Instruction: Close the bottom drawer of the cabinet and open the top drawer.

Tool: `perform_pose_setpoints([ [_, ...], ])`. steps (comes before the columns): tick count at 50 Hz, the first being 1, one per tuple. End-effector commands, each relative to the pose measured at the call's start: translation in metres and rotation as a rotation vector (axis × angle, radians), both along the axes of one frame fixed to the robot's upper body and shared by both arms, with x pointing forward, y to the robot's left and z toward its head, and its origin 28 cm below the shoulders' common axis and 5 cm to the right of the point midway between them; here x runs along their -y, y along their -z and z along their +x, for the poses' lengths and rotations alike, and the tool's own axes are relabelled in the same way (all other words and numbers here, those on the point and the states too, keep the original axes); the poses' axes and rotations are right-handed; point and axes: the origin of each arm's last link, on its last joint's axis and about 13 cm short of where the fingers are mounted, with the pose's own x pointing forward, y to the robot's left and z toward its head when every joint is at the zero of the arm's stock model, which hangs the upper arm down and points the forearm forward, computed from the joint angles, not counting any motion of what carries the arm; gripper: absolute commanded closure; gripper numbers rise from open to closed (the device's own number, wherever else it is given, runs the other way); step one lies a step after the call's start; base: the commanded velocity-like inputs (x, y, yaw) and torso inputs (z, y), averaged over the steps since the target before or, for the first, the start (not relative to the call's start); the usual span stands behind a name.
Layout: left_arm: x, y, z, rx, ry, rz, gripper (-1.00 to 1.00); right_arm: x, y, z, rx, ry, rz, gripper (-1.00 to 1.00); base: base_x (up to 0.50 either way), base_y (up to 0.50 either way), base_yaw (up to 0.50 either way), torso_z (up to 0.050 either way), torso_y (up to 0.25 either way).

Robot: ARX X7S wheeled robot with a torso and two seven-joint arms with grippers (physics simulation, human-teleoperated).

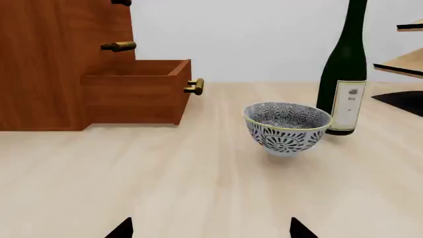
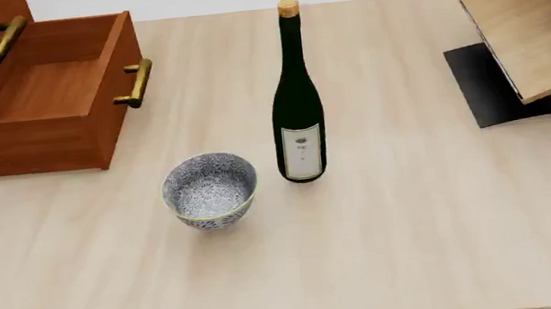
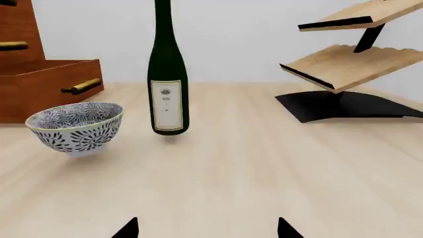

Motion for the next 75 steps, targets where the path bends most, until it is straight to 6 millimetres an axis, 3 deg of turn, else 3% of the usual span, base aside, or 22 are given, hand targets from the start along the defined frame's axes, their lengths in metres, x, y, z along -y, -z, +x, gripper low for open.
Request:
perform_pose_setpoints([
  [1,0.000,0.000,0.000,0.000,0.011,0.010,-1.00,0.000,0.000,0.000,0.000,0.000,0.000,-1.00,0.00,0.00,0.00,0.000,0.000],
  [5,0.002,0.001,-0.005,-0.027,0.036,0.044,-1.00,-0.001,0.000,-0.010,-0.011,-0.026,0.015,-1.00,0.00,0.00,0.00,0.000,0.000],
  [7,0.002,0.001,-0.006,-0.014,0.014,0.065,-1.00,-0.003,0.001,-0.013,-0.019,0.005,-0.072,-1.00,0.00,0.00,0.00,0.034,0.040],
  [10,0.002,0.003,-0.016,-0.134,0.053,0.049,-1.00,-0.006,-0.001,-0.021,-0.084,0.072,-0.159,-1.00,0.00,0.00,0.00,0.050,0.068],
  [15,-0.003,-0.038,-0.038,-0.125,0.051,0.030,-1.00,-0.003,-0.031,-0.030,-0.077,0.004,-0.055,-1.00,0.00,0.00,0.00,0.049,0.068],
  [18,-0.002,-0.061,-0.048,-0.071,0.037,0.105,-1.00,-0.002,-0.049,-0.029,-0.002,0.063,-0.177,-1.00,0.00,0.00,0.00,0.049,0.066],
  [20,-0.002,-0.071,-0.050,-0.073,0.052,0.074,-1.00,-0.003,-0.061,-0.029,-0.024,0.019,-0.096,-1.00,0.00,0.00,0.00,0.049,0.067],
  [25,-0.001,-0.095,-0.046,-0.064,0.034,0.113,-1.00,-0.004,-0.093,-0.031,0.006,-0.002,-0.087,-1.00,0.00,0.00,0.00,0.049,0.068],
  [36,0.003,-0.147,-0.044,0.011,0.039,0.131,-1.00,-0.001,-0.140,-0.032,0.056,-0.017,-0.053,-1.00,0.00,0.00,0.00,0.049,0.067],
  [44,0.002,-0.166,-0.031,0.025,0.035,0.124,-1.00,0.000,-0.149,-0.029,0.049,-0.015,-0.038,-1.00,0.00,0.00,0.00,0.050,0.067],
  [47,0.002,-0.164,-0.032,0.033,0.014,0.126,-1.00,-0.001,-0.139,-0.027,0.029,-0.042,-0.029,-1.00,0.00,0.00,0.00,0.049,0.068],
  [62,0.002,-0.164,-0.032,0.033,0.014,0.126,-1.00,-0.001,-0.139,-0.027,0.029,-0.042,-0.029,-1.00,0.00,0.00,0.00,0.028,0.036],
  [66,-0.026,-0.170,-0.028,0.066,-0.132,-0.035,-1.00,0.000,-0.144,-0.032,0.033,-0.031,-0.015,-1.00,0.00,0.00,0.00,0.000,0.000],
  [70,-0.056,-0.176,-0.035,0.131,-0.331,-0.011,-1.00,0.003,-0.146,-0.035,0.047,-0.022,-0.013,-1.00,0.00,0.00,0.00,0.000,0.000],
  [72,-0.075,-0.181,-0.038,0.154,-0.503,-0.092,-1.00,0.003,-0.147,-0.035,0.048,-0.014,-0.007,-1.00,0.00,0.00,0.00,0.000,0.000],
  [75,-0.086,-0.182,-0.042,0.139,-0.549,-0.168,-1.00,0.004,-0.147,-0.035,0.037,-0.011,0.011,-1.00,0.00,0.00,0.00,0.000,0.000],
])
